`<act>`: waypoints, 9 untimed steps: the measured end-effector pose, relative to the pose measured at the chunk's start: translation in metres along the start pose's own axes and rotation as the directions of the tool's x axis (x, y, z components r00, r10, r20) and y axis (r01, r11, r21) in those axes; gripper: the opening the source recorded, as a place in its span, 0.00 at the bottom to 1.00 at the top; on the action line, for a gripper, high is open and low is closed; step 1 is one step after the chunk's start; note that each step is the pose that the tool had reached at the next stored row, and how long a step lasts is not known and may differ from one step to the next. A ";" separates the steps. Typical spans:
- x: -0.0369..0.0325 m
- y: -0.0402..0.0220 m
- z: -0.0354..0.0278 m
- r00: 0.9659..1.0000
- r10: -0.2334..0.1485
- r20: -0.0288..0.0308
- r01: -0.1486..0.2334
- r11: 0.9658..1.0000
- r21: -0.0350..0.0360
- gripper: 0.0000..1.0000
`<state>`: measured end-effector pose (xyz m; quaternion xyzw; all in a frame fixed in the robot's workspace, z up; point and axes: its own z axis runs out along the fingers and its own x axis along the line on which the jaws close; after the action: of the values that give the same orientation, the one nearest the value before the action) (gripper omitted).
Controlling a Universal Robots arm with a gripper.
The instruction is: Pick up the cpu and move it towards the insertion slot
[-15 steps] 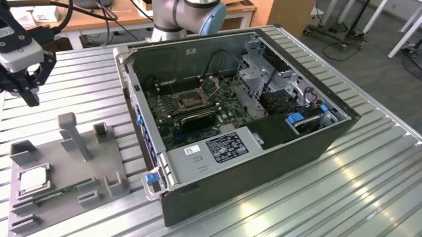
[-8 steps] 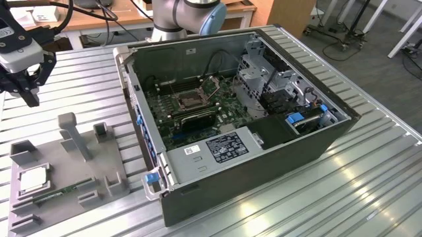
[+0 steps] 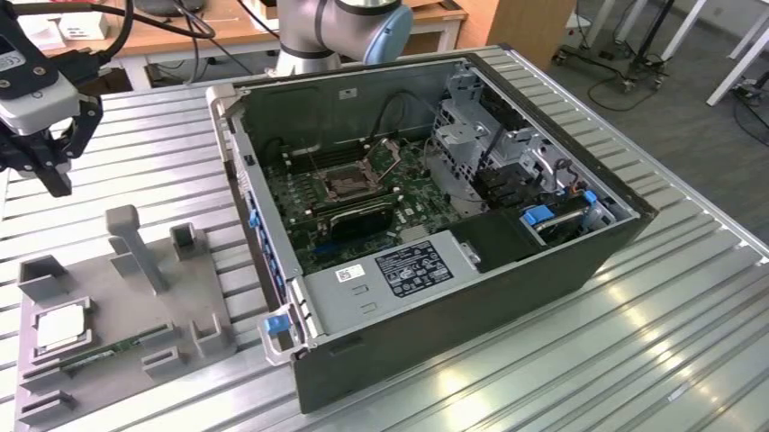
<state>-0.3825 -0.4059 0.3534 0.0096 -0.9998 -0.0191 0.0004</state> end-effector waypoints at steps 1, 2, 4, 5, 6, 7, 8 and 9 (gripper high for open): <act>0.0000 -0.0004 -0.0001 1.000 0.000 0.000 0.000 1.000 0.000 0.11; 0.0000 -0.0006 -0.0001 1.000 0.000 0.000 0.000 1.000 0.000 0.11; 0.0001 -0.0011 -0.0001 1.000 0.000 0.000 0.000 1.000 0.000 0.11; 0.0002 -0.0012 -0.0001 1.000 0.000 0.000 0.000 1.000 0.000 0.11; 0.0003 -0.0013 -0.0001 1.000 0.000 0.000 0.000 1.000 0.000 0.11; 0.0005 -0.0014 -0.0001 1.000 0.000 0.000 0.000 1.000 0.000 0.11; 0.0009 -0.0015 0.0000 1.000 0.000 0.000 0.000 1.000 0.000 0.11; 0.0018 -0.0015 0.0000 1.000 0.000 0.000 0.000 1.000 0.000 0.11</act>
<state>-0.3842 -0.4074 0.3534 0.0095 -0.9998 -0.0191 0.0004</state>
